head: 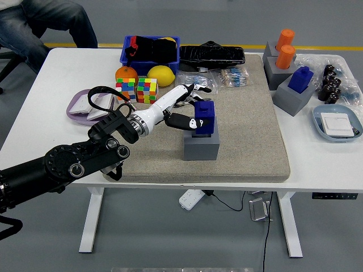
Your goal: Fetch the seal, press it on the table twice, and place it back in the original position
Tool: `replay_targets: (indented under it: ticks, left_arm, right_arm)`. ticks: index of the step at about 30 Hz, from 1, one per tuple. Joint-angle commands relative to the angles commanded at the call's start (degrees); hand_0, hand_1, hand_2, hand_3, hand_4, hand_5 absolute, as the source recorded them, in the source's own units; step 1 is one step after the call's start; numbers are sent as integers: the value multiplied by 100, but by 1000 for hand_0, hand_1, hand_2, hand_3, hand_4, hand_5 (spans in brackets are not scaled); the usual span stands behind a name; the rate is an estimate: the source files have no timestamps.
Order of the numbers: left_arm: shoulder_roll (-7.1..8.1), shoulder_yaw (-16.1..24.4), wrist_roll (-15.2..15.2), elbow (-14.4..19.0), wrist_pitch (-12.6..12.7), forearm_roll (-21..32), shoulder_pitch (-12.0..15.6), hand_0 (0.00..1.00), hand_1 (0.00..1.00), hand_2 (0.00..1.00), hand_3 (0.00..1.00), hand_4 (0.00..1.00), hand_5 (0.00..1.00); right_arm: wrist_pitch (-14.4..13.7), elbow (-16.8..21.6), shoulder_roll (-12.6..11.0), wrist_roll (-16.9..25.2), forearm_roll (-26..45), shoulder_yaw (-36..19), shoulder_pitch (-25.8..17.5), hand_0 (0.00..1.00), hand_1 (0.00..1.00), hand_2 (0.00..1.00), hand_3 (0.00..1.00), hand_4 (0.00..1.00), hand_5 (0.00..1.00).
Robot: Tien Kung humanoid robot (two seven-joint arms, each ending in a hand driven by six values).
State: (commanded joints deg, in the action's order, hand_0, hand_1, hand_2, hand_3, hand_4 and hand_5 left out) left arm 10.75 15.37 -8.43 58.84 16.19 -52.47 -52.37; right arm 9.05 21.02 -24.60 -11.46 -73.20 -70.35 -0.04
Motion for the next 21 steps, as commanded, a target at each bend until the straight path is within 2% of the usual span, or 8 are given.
replay_targets:
  ticks: [21]
  left_arm:
    - [-38, -159, -28, -115, 18, -5, -8, 769, 449, 420, 828, 612, 2]
  right_arm:
    - [1, -3, 1, 0, 2, 64, 2, 924, 769, 769, 778, 825, 461]
